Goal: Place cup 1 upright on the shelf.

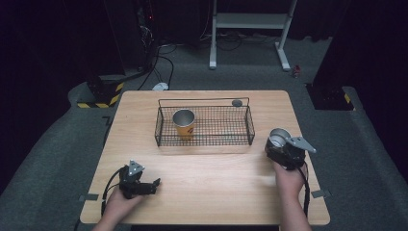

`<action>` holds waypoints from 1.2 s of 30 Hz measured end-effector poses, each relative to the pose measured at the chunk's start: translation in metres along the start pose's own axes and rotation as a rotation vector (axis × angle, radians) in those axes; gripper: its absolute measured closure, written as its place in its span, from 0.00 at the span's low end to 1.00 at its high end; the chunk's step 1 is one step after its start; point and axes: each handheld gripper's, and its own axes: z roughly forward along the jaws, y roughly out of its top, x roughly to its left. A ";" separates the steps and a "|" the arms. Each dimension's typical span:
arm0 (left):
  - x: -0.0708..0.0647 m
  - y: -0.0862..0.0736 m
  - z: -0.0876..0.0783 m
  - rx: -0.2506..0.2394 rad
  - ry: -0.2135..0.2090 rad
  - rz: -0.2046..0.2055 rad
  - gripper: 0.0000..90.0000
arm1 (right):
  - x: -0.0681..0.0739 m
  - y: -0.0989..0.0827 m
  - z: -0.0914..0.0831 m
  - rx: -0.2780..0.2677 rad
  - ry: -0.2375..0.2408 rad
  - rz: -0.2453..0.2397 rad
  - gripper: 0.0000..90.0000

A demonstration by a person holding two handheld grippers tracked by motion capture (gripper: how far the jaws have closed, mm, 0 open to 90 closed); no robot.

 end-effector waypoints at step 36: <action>0.000 0.000 0.000 -0.001 0.000 0.000 0.01 | 0.058 0.027 -0.025 -0.071 0.110 -0.086 0.21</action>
